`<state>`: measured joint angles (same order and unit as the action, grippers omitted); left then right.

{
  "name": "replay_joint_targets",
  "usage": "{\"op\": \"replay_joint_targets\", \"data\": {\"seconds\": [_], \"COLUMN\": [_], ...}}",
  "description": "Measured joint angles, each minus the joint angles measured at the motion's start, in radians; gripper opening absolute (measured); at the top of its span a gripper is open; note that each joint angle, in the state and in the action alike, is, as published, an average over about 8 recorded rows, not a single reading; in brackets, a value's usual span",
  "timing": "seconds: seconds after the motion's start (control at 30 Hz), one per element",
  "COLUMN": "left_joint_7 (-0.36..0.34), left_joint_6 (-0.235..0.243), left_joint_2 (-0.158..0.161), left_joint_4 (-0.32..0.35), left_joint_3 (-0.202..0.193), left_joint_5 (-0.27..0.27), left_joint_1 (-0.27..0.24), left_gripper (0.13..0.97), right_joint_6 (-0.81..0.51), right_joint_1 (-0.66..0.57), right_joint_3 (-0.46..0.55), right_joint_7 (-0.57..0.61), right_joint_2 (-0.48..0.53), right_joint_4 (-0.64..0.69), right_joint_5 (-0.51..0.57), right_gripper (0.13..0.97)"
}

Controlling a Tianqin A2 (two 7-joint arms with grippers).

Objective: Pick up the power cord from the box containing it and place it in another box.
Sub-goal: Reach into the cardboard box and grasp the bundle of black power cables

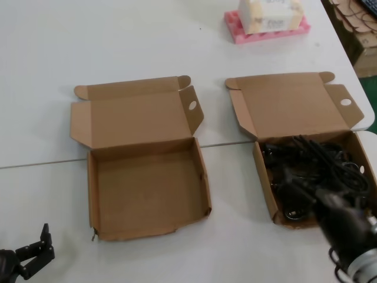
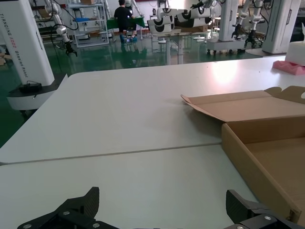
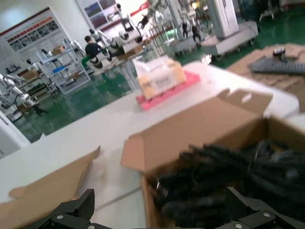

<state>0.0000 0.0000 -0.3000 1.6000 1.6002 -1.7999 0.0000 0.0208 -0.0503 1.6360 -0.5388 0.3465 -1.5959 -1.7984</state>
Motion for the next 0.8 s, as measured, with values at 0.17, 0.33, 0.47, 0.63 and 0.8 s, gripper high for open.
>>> {"op": "replay_joint_targets", "data": {"seconds": [0.17,0.33,0.47,0.63,0.8], "left_joint_7": [0.000,0.000,0.000,0.000,0.000], "left_joint_6": [0.000,0.000,0.000,0.000,0.000], "left_joint_2": [0.000,0.000,0.000,0.000,0.000], "left_joint_4": [0.000,0.000,0.000,0.000,0.000], "left_joint_3": [0.000,0.000,0.000,0.000,0.000], "left_joint_5": [0.000,0.000,0.000,0.000,0.000], "left_joint_1": [0.000,0.000,0.000,0.000,0.000], "left_gripper": [0.951,0.913,0.874,0.802,0.730], "right_joint_6": [-0.049,-0.176,-0.286,-0.389,-0.448], "right_joint_1": [-0.053,-0.139,-0.206,-0.248,-0.231], "right_joint_3": [-0.088,-0.239,-0.329,-0.361,-0.323], "right_joint_7": [0.000,0.000,0.000,0.000,0.000], "right_joint_2": [0.002,-0.001,0.009,0.026,0.053], "right_joint_4": [0.032,0.124,0.206,0.265,0.267], "right_joint_5": [0.011,0.021,0.061,0.127,0.179], "right_gripper": [0.966,0.966,0.966,0.966,0.965]}}
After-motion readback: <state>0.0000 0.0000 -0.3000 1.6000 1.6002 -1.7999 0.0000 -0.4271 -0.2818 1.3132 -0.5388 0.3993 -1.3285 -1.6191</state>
